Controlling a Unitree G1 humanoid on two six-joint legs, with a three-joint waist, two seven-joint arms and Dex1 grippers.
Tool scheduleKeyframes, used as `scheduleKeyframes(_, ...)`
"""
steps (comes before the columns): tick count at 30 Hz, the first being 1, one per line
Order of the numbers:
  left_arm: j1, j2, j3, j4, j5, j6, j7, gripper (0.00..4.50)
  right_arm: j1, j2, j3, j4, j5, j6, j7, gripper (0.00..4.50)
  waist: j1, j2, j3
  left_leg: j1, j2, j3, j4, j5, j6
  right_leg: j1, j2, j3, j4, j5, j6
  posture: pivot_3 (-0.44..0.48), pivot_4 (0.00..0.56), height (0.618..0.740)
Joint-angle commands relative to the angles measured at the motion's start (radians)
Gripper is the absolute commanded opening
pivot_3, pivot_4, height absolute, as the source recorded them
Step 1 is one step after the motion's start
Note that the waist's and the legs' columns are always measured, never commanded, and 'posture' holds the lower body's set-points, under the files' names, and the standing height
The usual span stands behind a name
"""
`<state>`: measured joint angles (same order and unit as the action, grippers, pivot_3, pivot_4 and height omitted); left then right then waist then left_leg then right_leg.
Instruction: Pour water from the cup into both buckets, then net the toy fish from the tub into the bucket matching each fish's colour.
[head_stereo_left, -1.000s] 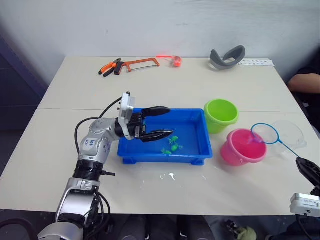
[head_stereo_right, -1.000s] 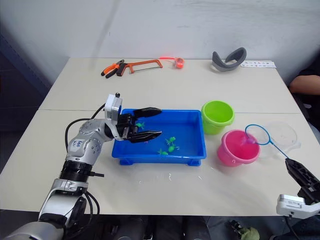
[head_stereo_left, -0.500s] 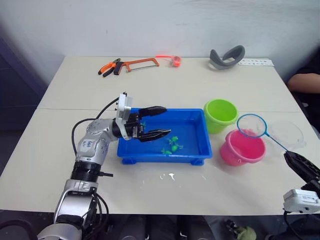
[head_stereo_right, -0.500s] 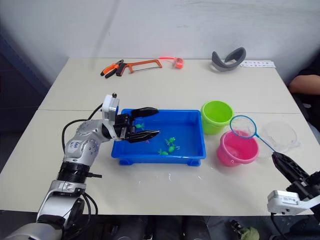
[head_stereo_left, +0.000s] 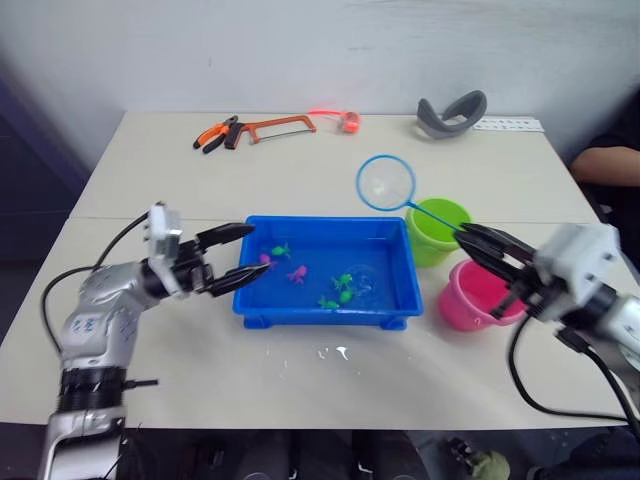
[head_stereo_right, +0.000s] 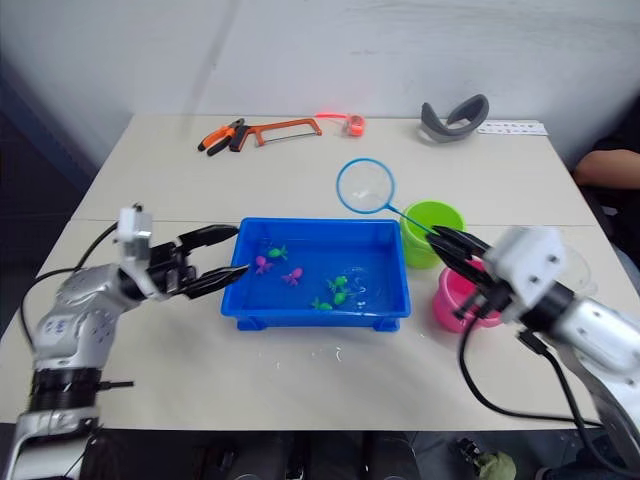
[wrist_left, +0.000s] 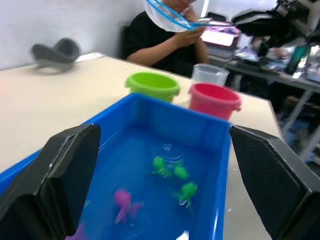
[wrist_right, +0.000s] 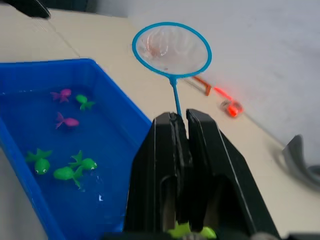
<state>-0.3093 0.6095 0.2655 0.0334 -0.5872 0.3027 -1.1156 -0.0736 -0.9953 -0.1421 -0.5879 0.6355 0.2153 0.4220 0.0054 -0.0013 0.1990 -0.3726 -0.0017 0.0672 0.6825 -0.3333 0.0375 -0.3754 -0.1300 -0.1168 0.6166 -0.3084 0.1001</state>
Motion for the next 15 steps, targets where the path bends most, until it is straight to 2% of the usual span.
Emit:
scheduleKeyframes(1,0.090,0.047,0.095,-0.064,-0.010,-0.016,0.028,4.48,-0.133,0.018,0.109,0.034,-0.031,0.145,0.038,0.00,-0.004,0.000,0.000,0.000,0.000,0.000,0.000,0.000,0.000,0.000,0.000,0.000,-0.001,0.000,0.000,0.000,0.150,0.740)
scheduleKeyframes(7,0.212,0.062,0.173,-0.132,-0.044,0.012,0.079,4.48,-0.272,0.065,0.285,0.088,-0.151,0.191,0.195,0.00,0.009,0.000,0.000,-0.003,0.000,-0.002,0.000,0.000,0.001,-0.001,-0.001,-0.002,-0.003,0.000,0.000,0.000,0.150,0.740)
scheduleKeyframes(10,0.251,0.065,0.180,-0.168,-0.047,0.016,0.088,4.48,-0.322,0.103,0.346,0.109,-0.194,0.261,0.214,0.00,0.008,0.000,0.000,-0.003,0.000,-0.002,0.000,0.000,0.001,-0.001,-0.001,-0.003,-0.003,0.000,0.000,0.000,0.150,0.740)
scheduleKeyframes(15,0.290,0.074,0.172,-0.216,-0.058,0.033,0.085,4.48,-0.369,0.139,0.409,0.176,-0.352,0.252,0.230,0.00,0.007,0.000,0.000,-0.003,-0.001,-0.001,0.000,0.000,0.000,-0.001,-0.001,-0.003,-0.001,0.000,0.000,0.000,0.150,0.740)
